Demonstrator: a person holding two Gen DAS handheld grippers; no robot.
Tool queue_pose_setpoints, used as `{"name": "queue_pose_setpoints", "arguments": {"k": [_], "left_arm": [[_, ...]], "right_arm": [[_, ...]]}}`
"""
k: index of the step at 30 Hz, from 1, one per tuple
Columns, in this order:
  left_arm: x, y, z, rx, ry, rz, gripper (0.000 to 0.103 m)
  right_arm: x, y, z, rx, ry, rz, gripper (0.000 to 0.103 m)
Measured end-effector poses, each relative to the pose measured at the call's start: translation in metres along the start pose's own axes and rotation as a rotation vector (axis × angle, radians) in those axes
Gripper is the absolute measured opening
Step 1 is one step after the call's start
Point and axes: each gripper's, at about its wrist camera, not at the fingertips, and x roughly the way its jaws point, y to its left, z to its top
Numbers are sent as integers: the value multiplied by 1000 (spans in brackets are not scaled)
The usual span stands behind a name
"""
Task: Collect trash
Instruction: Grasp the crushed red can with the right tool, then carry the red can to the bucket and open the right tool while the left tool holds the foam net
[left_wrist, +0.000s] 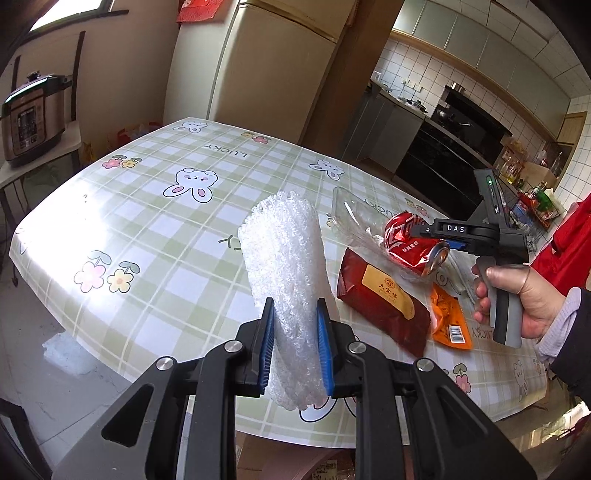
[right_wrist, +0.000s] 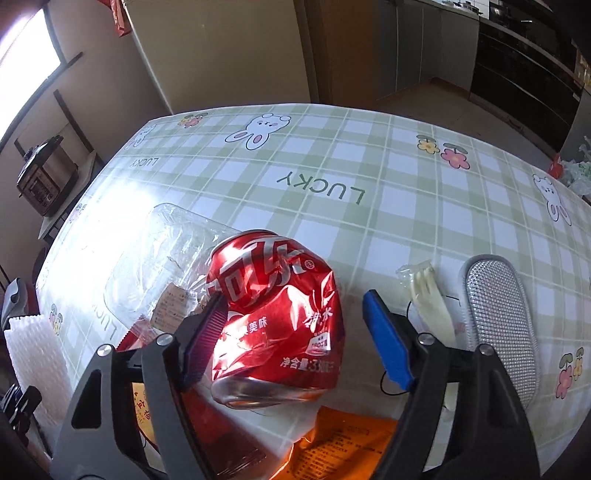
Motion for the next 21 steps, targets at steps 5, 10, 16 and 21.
{"name": "queue_pose_setpoints", "arguments": {"k": [5,10,16,21], "left_arm": [[-1,-4,-2,-4,-1,-9,21],[-7,-11,-3,2,-7,-22,21],[-19,-19,-4,11,-18,-27,21],[-32,-24,-4,22,-33,-29,21]], "right_arm": [[-12,1,-9,-4,5,19,40],[-40,4,-15,-1,-43,55,26],[-73,12,-20,-17,-101,92,18],[-98,22,-26,-36,-140,116,17]]}}
